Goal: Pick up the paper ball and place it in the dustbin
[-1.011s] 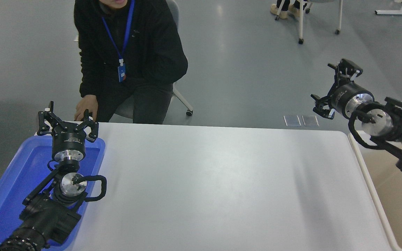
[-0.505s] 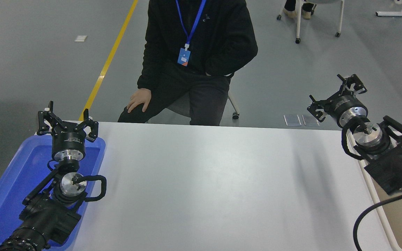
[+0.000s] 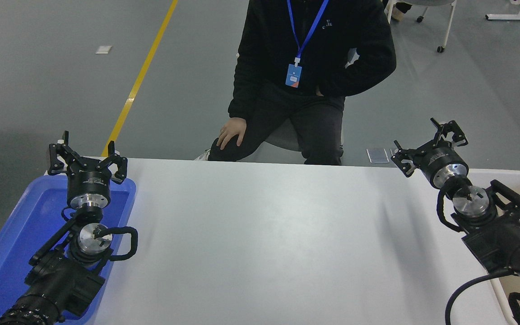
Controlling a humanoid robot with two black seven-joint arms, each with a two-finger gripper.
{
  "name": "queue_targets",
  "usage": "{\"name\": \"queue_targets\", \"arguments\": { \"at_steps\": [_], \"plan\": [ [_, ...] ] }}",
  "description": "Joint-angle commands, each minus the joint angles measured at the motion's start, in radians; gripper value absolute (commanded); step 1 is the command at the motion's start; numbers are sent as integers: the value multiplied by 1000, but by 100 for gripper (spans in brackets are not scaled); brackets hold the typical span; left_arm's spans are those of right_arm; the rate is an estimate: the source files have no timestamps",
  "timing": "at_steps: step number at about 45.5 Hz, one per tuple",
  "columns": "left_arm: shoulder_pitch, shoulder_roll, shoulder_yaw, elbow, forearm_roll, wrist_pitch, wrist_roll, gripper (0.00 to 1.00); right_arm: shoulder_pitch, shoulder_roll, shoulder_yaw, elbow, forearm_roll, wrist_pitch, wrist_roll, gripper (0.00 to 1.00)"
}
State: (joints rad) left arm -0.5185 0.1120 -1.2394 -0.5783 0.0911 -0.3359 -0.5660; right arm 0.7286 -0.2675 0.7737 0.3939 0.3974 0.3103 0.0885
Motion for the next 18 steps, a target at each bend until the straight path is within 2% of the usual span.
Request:
{"name": "queue_targets", "arguments": {
  "at_steps": [1,18],
  "plan": [
    [0,0,0,0,-1,0,0,99,-11,4,4,-1,0,39,2,100],
    [0,0,0,0,1,0,0,99,-17,8,4,-3,0,61,2,100]
  ]
}}
